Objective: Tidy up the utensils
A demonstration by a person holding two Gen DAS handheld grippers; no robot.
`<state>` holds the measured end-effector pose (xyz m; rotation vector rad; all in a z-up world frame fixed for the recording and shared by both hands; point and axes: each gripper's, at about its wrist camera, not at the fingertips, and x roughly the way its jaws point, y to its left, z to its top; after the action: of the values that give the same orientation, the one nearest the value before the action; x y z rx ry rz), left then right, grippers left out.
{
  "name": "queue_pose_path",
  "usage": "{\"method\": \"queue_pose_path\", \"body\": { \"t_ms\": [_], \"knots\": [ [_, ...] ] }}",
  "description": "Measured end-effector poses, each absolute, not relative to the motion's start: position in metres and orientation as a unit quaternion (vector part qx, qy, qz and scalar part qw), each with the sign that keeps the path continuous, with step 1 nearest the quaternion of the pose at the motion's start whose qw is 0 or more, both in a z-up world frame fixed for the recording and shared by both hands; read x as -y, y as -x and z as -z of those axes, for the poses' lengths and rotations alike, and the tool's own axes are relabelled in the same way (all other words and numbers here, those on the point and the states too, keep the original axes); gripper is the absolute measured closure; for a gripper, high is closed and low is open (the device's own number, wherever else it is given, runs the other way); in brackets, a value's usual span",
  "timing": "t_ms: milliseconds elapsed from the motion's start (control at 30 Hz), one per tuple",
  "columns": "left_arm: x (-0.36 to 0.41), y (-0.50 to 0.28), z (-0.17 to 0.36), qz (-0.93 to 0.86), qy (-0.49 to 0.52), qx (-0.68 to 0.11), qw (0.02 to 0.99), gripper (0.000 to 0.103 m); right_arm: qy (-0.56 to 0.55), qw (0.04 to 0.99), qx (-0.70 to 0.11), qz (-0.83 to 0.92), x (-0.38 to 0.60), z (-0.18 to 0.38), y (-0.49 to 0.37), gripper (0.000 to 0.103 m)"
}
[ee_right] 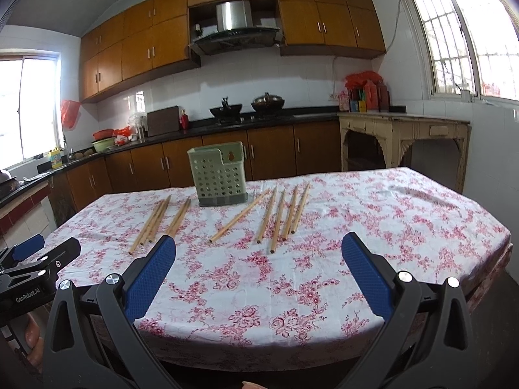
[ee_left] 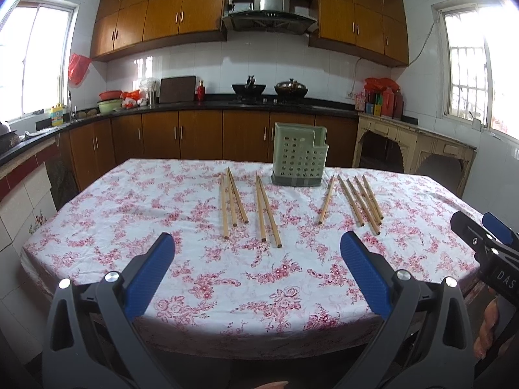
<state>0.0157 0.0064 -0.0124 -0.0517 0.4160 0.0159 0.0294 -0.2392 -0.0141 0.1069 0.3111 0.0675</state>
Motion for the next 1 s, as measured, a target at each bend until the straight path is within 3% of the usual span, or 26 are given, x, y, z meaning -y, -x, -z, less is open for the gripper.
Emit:
{"method": "queue_pose_path", "body": {
  "t_ms": [467, 700, 733, 800, 900, 1000],
  "knots": [
    [-0.050, -0.143, 0.050, -0.047, 0.062, -0.360, 0.930, 0.004, -0.088, 0.954, -0.285, 0.034, 0.272, 0.037, -0.150, 0.004],
    [-0.075, -0.205, 0.053, -0.065, 0.057, -0.401, 0.912, 0.005, -0.123, 0.911, -0.391, 0.042, 0.291, 0.053, -0.257, 0.054],
    [-0.079, -0.214, 0.054, -0.065, 0.056, -0.404, 0.911, 0.008, -0.129, 0.905, -0.403, 0.039, 0.293, 0.058, -0.269, 0.057],
    [-0.084, -0.229, 0.057, -0.064, 0.057, -0.417, 0.905, 0.028, -0.130, 0.896, -0.422, 0.040, 0.293, 0.069, -0.289, 0.067],
    [-0.084, -0.246, 0.066, -0.056, 0.062, -0.438, 0.895, 0.047, -0.130, 0.884, -0.447, 0.042, 0.293, 0.083, -0.307, 0.072],
    [-0.080, -0.257, 0.075, -0.046, 0.060, -0.451, 0.889, 0.055, -0.106, 0.888, -0.445, 0.050, 0.288, 0.087, -0.314, 0.075]
  ]
}}
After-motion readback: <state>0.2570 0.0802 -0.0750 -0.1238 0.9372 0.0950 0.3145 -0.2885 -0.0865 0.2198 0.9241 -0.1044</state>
